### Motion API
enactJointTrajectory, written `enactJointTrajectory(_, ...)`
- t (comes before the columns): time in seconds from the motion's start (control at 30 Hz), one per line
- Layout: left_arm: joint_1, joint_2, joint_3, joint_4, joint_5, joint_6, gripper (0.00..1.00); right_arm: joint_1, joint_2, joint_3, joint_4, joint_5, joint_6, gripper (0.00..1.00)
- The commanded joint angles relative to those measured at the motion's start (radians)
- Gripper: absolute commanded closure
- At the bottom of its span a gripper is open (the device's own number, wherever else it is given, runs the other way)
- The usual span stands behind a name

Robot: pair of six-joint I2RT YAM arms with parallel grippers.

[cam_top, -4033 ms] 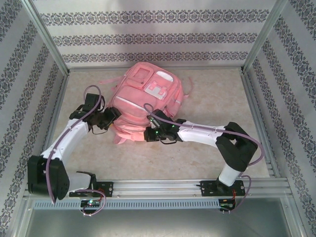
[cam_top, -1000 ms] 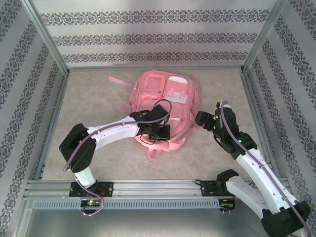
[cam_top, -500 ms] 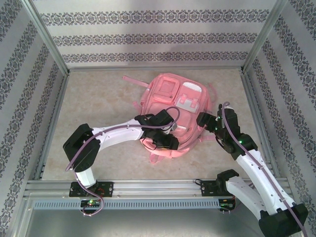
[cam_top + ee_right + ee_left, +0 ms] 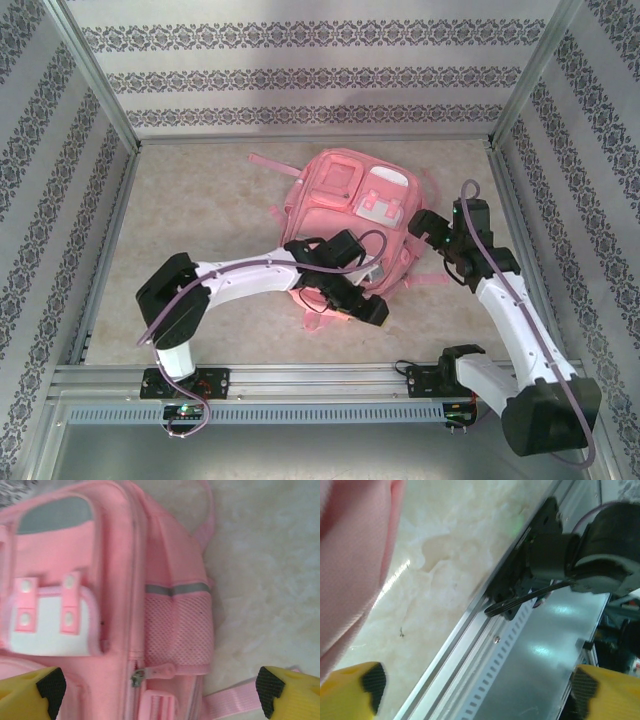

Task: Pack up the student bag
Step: Reset both arms

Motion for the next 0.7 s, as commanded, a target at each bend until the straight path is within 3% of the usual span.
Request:
enactJointTrajectory(0.0,0.061,-0.156,0.056,-0.027,-0.128,0.144,0.0,0.009,-0.082,0.035,0.011,0.015,-0.061,0.02)
enactJointTrajectory(0.1,0.176,-0.271,0.018,0.012,-0.211,0.169,0.0,0.027,-0.127,0.037,0.03,0.061,-0.092,0.02)
enactJointTrajectory(0.2,0.289,-0.375,-0.014,0.019,-0.413,0.176,0.0,0.032,-0.167,0.005,0.123,0.154,-0.131,0.02)
enactJointTrajectory(0.23,0.31,-0.403,-0.023,0.021,-0.508,0.196,0.0,0.032,-0.182,-0.033,0.209,0.145,-0.193,0.02)
enactJointTrajectory(0.3,0.34,-0.453,-0.056,0.035,-0.84,0.219,0.0,0.036,-0.212,-0.132,0.391,0.096,-0.347,0.02)
enactJointTrajectory(0.37,0.385,-0.479,-0.116,0.12,-0.993,0.324,0.0,0.038,-0.222,-0.174,0.449,0.134,-0.395,0.02)
enactJointTrajectory(0.47,0.454,-0.504,-0.279,0.348,-1.088,0.511,0.0,0.04,-0.197,-0.217,0.505,0.156,-0.499,0.02)
enactJointTrajectory(0.53,0.533,-0.516,-0.365,0.434,-1.05,0.515,0.01,0.037,-0.16,-0.246,0.546,0.183,-0.541,0.02)
enactJointTrajectory(0.67,0.731,-0.491,-0.525,0.573,-1.109,0.425,0.0,0.031,-0.068,-0.399,0.788,0.181,-0.633,0.02)
